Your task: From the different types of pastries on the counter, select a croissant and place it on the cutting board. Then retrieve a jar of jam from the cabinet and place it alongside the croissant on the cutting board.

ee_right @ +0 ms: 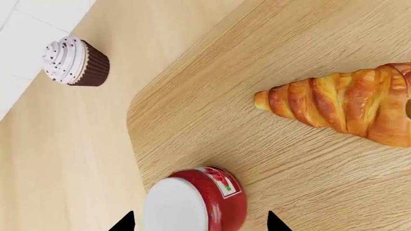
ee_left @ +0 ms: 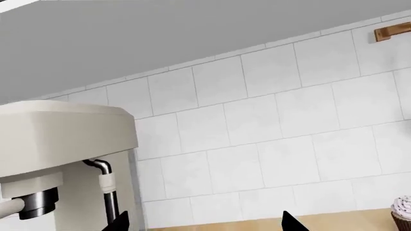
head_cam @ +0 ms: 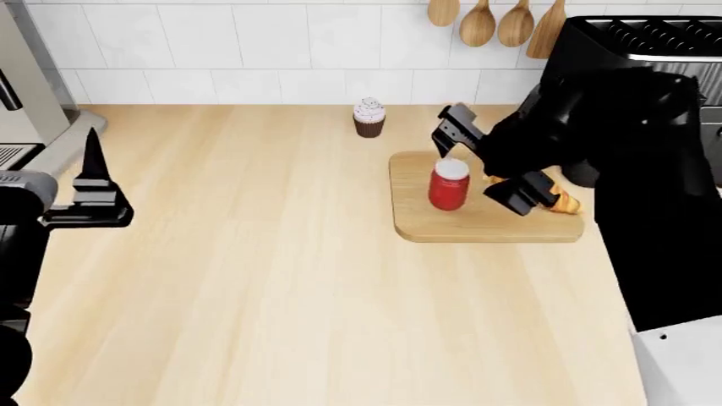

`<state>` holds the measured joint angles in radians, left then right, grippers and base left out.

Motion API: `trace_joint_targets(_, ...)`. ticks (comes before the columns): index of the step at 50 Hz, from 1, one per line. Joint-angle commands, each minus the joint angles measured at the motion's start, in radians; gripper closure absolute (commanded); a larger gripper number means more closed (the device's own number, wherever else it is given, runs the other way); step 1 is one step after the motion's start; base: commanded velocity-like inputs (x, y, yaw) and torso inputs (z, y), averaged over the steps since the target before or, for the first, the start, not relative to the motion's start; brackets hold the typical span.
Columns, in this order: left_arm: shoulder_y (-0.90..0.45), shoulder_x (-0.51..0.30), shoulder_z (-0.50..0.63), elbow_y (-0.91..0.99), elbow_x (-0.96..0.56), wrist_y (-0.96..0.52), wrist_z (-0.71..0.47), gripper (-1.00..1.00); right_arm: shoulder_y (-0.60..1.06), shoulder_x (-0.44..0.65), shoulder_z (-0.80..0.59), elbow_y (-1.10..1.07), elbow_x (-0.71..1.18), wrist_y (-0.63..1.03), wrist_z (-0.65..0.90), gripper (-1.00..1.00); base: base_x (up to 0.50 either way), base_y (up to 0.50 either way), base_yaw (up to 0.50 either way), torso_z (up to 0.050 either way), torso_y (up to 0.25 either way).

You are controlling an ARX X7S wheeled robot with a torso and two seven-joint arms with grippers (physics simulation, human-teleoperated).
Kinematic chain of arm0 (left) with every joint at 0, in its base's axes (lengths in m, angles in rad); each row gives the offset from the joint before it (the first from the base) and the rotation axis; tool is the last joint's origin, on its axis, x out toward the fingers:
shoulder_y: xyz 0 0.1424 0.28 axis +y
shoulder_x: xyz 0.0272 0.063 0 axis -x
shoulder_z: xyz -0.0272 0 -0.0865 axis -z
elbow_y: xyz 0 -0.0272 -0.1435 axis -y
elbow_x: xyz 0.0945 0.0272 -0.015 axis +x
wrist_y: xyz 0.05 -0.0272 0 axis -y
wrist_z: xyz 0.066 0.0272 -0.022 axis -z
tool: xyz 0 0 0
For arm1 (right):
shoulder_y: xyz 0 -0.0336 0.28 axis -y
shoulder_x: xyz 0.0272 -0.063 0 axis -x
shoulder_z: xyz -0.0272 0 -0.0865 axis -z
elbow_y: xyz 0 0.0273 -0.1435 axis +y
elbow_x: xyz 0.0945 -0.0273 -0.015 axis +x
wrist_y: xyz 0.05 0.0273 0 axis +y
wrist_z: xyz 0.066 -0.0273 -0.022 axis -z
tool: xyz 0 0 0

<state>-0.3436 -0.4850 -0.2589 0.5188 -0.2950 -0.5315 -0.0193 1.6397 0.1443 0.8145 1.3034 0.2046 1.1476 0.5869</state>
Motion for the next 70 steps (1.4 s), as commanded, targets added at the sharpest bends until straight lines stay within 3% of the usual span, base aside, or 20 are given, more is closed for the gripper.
trace_joint_targets(1,-0.025,-0.004,0.044,-0.039,0.034,0.007,-0.011,-1.0,0.043,-0.009,0.092,0.005,-0.199,0.0,-0.131,-1.0,0.0,0.0,0.0,0.0,0.0)
trace_joint_targets(7,-0.021,-0.005,0.04,-0.022,0.025,0.001,-0.01,-1.0,0.086,-0.011,0.02,0.005,-0.218,0.004,-0.204,-1.0,0.0,0.0,0.0,0.0,0.0)
trace_joint_targets(16,-0.039,-0.004,0.069,-0.002,0.015,-0.005,0.001,-1.0,0.167,-0.028,-0.331,0.0,-0.316,0.061,-0.488,-1.0,0.0,0.0,0.0,0.001,0.0)
trace_joint_targets(20,-0.047,-0.003,0.098,-0.007,0.03,0.006,0.004,-1.0,-0.007,-0.107,-0.557,-0.523,-0.337,0.412,-0.694,-1.0,0.0,0.0,0.0,0.0,0.0)
trace_joint_targets(21,-0.048,-0.003,0.104,-0.007,0.032,0.01,0.005,-1.0,-0.015,-0.114,-0.592,-0.606,-0.381,0.423,-0.758,-1.0,0.0,0.0,0.0,0.0,0.0)
trace_joint_targets(26,-0.057,-0.001,0.125,-0.003,0.035,0.012,0.009,-1.0,-0.074,-0.144,-0.686,-0.733,-0.884,0.423,-1.298,-1.0,0.0,0.0,0.0,0.0,0.0)
trace_joint_targets(31,-0.063,0.0,0.14,0.009,0.029,0.007,0.015,-1.0,-0.248,-0.144,-0.754,-0.976,-1.634,0.423,-2.048,-1.0,0.0,0.0,0.0,0.0,0.0)
trace_joint_targets(32,-0.063,0.0,0.142,0.016,0.026,0.005,0.017,-1.0,-0.267,-0.144,-0.762,-1.01,-1.703,0.423,-2.158,-1.0,0.0,0.0,0.0,0.0,0.0)
trace_joint_targets(48,-0.064,0.02,0.181,0.021,0.008,0.003,0.028,-1.0,-0.55,-0.144,-0.847,-1.444,-1.637,0.423,-2.158,-1.0,0.0,0.0,0.0,0.0,0.0)
trace_joint_targets(70,0.047,0.022,0.104,0.145,-0.051,0.003,0.017,-1.0,-0.951,-0.144,-0.908,-1.989,-1.668,0.423,-2.158,-1.0,0.0,0.0,0.0,0.0,0.0)
